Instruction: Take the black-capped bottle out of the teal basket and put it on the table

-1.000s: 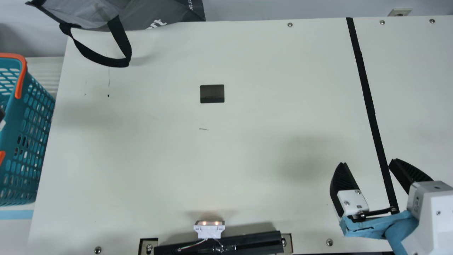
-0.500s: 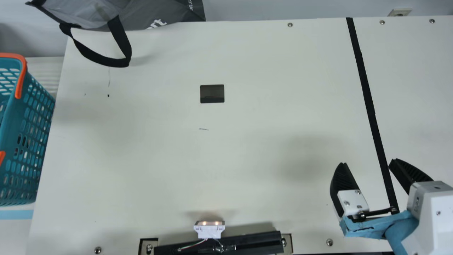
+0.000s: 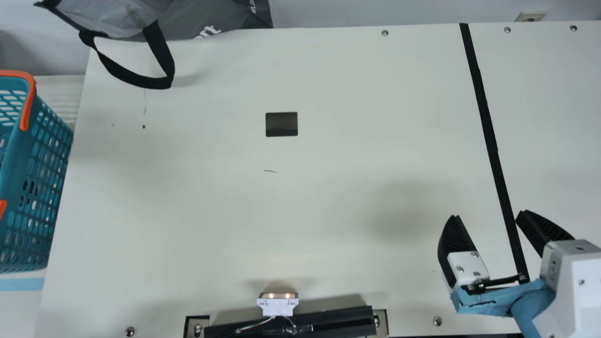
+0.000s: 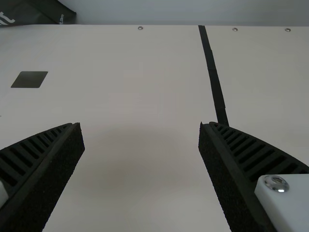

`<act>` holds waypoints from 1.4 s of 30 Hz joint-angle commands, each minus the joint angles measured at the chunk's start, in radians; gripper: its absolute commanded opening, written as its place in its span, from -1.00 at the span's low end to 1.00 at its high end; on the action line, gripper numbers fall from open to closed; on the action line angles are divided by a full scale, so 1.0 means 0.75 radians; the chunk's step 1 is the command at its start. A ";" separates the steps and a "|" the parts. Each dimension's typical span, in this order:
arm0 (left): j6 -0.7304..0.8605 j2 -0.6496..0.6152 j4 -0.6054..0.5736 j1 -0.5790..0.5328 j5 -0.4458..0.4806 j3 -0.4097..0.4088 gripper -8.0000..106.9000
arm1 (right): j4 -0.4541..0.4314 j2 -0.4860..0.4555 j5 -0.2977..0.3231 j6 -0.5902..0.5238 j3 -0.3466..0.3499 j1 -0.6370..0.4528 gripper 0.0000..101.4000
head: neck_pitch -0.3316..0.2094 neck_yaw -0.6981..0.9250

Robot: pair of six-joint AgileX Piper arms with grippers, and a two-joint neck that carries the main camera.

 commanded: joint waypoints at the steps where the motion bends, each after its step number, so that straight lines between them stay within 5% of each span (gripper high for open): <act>1: 0.052 0.024 -0.033 0.014 0.006 -0.011 1.00 | 0.000 0.000 0.000 0.000 0.000 0.000 0.79 | -0.005 0.004; 26: 0.494 0.391 -0.337 0.162 0.062 -0.189 1.00 | 0.000 0.000 0.000 0.000 0.000 0.000 0.79 | -0.005 0.004; 42: 0.596 0.592 -0.367 0.173 0.063 -0.300 1.00 | 0.000 0.000 0.000 0.000 0.000 0.000 0.79 | -0.005 0.004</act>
